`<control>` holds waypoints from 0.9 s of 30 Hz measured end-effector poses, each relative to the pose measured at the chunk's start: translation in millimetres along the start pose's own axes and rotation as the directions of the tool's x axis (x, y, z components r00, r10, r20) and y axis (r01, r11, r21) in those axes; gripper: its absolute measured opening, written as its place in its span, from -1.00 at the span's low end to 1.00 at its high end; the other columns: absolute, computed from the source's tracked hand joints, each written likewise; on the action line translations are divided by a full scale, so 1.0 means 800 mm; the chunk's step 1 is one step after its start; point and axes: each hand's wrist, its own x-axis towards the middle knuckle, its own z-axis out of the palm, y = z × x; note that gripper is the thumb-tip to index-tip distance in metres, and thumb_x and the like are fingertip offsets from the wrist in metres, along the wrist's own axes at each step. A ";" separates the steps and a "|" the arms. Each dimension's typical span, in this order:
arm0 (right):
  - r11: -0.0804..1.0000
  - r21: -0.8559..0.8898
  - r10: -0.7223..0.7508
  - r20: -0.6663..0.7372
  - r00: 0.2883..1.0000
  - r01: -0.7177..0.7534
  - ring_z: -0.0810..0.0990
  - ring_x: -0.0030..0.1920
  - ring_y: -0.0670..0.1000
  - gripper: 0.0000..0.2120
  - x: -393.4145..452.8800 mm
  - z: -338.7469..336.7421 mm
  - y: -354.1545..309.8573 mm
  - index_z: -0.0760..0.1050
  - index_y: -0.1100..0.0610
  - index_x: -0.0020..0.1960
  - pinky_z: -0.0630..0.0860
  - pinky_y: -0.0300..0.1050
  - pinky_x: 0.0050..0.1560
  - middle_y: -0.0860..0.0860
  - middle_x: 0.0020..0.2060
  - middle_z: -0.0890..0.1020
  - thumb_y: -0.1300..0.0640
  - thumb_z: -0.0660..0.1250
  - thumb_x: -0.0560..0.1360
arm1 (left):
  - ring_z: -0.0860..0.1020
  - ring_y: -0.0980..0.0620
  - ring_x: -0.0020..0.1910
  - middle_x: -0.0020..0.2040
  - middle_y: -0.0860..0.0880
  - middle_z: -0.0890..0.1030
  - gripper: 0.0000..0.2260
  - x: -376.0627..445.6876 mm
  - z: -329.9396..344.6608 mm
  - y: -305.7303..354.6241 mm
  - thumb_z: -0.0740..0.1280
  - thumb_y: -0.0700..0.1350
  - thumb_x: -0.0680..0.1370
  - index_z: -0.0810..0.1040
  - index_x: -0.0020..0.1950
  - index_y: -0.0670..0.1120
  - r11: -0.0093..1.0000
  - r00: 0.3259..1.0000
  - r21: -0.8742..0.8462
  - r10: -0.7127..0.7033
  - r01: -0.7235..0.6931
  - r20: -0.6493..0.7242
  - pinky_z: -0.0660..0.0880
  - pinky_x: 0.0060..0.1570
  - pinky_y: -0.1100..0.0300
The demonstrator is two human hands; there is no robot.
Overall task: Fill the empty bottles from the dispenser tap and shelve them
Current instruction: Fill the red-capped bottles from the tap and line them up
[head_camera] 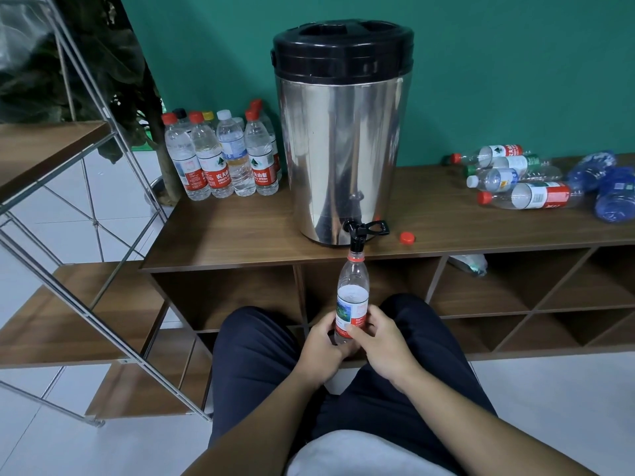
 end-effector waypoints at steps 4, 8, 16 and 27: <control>1.000 -0.001 -0.002 0.001 1.000 0.002 0.75 0.18 -0.13 -0.69 -0.001 0.001 -0.001 0.63 -0.06 0.30 0.67 0.00 0.31 -0.16 0.13 0.79 0.16 0.56 0.61 | 0.71 0.06 0.32 0.30 0.08 0.75 -0.48 -0.001 -0.001 0.000 0.61 -0.26 0.56 0.63 0.48 0.04 1.000 1.000 -0.012 -0.008 0.008 -0.002 0.64 0.42 -0.08; 1.000 -0.012 0.001 -0.011 1.000 -0.002 0.75 0.17 -0.14 -0.74 -0.001 0.001 -0.002 0.63 -0.06 0.29 0.67 0.00 0.30 -0.17 0.12 0.79 0.15 0.52 0.64 | 0.72 0.04 0.30 0.29 0.06 0.76 -0.49 -0.002 0.000 0.002 0.61 -0.27 0.57 0.63 0.47 0.04 0.999 1.000 -0.028 -0.021 0.021 0.004 0.65 0.40 -0.09; 1.000 -0.018 0.002 -0.016 1.000 -0.003 0.75 0.17 -0.16 -0.76 -0.001 0.001 -0.003 0.63 -0.11 0.27 0.67 -0.05 0.29 -0.20 0.13 0.78 0.12 0.49 0.66 | 0.73 0.02 0.29 0.28 0.04 0.77 -0.48 -0.001 -0.001 0.000 0.61 -0.27 0.56 0.63 0.47 0.04 0.999 0.999 -0.030 -0.033 0.034 0.005 0.65 0.40 -0.14; 1.000 -0.015 -0.002 -0.009 1.000 0.002 0.75 0.16 -0.16 -0.76 -0.001 0.002 -0.005 0.63 -0.09 0.28 0.67 -0.10 0.27 -0.20 0.12 0.78 0.13 0.49 0.66 | 0.72 0.02 0.30 0.28 0.03 0.77 -0.50 0.001 -0.002 -0.002 0.61 -0.25 0.54 0.65 0.45 0.04 1.000 1.000 -0.026 -0.013 0.014 0.007 0.63 0.41 -0.16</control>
